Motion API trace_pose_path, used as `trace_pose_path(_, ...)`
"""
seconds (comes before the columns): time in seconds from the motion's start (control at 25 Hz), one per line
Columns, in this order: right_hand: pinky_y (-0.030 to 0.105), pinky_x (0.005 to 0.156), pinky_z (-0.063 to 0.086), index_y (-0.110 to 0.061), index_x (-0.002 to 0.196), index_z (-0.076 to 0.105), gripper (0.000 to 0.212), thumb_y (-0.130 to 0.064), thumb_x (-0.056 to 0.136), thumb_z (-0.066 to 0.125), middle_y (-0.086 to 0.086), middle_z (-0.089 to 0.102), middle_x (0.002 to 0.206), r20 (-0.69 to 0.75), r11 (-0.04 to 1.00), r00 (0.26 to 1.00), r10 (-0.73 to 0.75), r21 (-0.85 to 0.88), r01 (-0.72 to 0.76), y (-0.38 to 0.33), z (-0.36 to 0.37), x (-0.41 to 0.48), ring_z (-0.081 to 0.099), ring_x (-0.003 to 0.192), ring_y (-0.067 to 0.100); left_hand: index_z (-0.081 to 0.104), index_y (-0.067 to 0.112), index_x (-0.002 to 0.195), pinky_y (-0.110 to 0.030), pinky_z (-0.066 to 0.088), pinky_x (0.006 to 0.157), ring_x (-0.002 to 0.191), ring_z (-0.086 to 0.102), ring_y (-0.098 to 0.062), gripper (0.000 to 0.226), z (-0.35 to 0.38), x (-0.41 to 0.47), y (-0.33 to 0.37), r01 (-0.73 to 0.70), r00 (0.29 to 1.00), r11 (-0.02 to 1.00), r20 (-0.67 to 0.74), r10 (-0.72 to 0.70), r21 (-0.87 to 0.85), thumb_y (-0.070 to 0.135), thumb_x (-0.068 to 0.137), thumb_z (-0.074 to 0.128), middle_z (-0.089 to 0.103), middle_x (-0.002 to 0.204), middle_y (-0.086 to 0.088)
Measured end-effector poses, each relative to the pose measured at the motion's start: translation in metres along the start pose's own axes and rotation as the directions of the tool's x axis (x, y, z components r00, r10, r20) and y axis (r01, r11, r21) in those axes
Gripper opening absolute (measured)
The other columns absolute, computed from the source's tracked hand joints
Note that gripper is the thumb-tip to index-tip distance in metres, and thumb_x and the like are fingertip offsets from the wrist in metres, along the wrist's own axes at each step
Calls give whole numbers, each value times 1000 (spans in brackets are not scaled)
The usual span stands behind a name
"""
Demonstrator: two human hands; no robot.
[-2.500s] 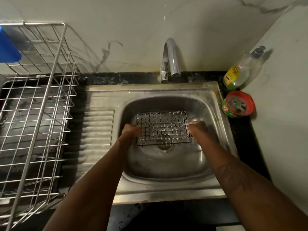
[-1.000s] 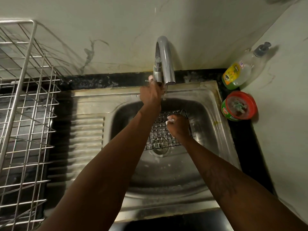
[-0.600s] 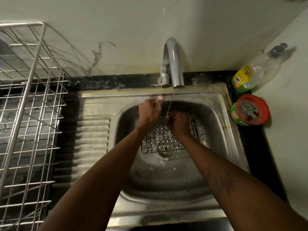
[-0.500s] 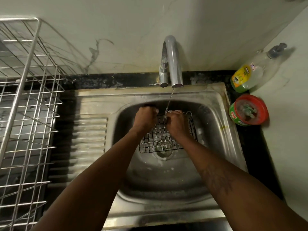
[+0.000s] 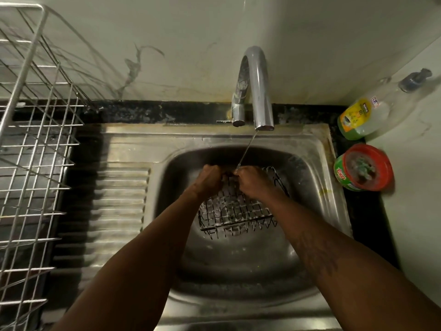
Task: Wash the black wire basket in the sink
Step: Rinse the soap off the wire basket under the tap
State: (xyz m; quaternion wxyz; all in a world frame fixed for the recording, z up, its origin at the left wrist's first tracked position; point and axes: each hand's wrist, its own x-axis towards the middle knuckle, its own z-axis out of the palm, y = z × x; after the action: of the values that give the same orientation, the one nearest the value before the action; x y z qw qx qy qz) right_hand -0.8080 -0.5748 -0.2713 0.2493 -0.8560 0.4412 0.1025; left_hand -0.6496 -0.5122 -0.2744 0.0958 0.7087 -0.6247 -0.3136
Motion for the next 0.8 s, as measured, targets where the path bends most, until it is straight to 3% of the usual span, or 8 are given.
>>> trace_pose_path(0.16, 39, 76, 58, -25, 95, 68, 15, -20, 101, 55, -2, 63, 87, 64, 999, 997, 49, 10, -50, 9, 0, 1, 62, 78, 13, 71, 6, 100, -14, 37, 58, 75, 60, -15, 17, 2, 0, -7, 27, 998, 1000, 63, -28, 3, 6, 97, 54, 71, 95, -10)
trace_pose_path(0.32, 36, 78, 58, -21, 104, 72, 23, -7, 99, 55, 2, 68, 92, 116, 998, 993, -34, 57, 28, -17, 5, 2, 65, 80, 14, 72, 10, 109, -28, 49, 73, 88, 66, -21, 22, -1, -2, -7, 26, 998, 1000, 48, -26, 4, 5, 96, 55, 72, 100, -7)
trace_pose_path(0.4, 35, 76, 58, -25, 106, 71, 27, -6, 99, 55, 0, 67, 94, 151, 998, 987, -48, 54, 41, -12, 2, 5, 64, 79, 13, 72, 10, 107, -23, 48, 70, 82, 63, -15, 20, -3, -5, -12, 48, 997, 999, 58, -48, 8, 7, 98, 54, 72, 98, -6)
trace_pose_path(0.56, 34, 77, 57, -26, 97, 74, 16, -26, 101, 59, -4, 70, 96, 124, 993, 991, 55, 100, -68, 18, -13, 10, 65, 81, 10, 69, 10, 101, -20, 44, 69, 81, 61, -12, 15, -2, -10, -20, 108, 993, 994, 52, -108, 11, 8, 98, 54, 70, 98, -8)
trace_pose_path(0.72, 36, 70, 57, -29, 85, 65, 20, -17, 100, 58, -2, 64, 86, 113, 997, 994, -8, 82, -1, -16, -5, 9, 63, 74, 12, 72, 7, 102, -24, 46, 71, 81, 63, -15, 18, -7, -8, 0, 87, 996, 995, -5, -87, -45, 2, 96, 56, 67, 89, 0)
trace_pose_path(0.8, 39, 72, 58, -31, 84, 61, 20, -19, 99, 56, -3, 61, 88, 91, 995, 996, -2, 96, -7, -20, 3, 11, 62, 76, 14, 72, 3, 102, -27, 52, 70, 79, 66, -19, 18, -10, -8, 2, 82, 996, 995, -22, -83, -49, 0, 95, 56, 72, 91, -6)
